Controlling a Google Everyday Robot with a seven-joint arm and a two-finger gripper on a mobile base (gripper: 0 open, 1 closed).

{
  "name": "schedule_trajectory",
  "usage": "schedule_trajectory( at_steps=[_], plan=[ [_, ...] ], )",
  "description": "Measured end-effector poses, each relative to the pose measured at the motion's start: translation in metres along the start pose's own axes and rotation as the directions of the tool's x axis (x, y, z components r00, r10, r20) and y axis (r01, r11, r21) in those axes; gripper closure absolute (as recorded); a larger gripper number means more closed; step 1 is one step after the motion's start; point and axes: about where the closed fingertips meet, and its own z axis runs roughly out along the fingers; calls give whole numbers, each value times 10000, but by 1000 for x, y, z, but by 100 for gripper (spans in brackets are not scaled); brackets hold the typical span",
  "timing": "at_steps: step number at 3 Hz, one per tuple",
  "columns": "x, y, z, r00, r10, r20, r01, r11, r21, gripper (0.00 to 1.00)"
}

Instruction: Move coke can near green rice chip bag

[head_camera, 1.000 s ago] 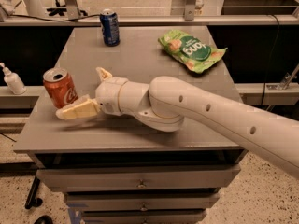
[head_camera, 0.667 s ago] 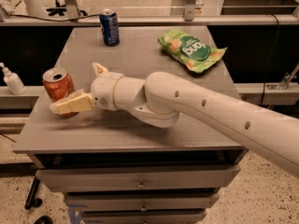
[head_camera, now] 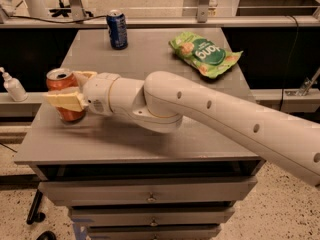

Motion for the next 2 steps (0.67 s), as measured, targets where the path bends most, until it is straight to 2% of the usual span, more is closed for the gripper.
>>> schedule_trajectory(
  at_steps=[1, 2],
  plan=[
    [1, 11, 4, 9992, 409, 16, -409, 9991, -103, 63],
    [3, 14, -5, 9981, 599, -134, -598, 9982, 50, 86]
  ],
)
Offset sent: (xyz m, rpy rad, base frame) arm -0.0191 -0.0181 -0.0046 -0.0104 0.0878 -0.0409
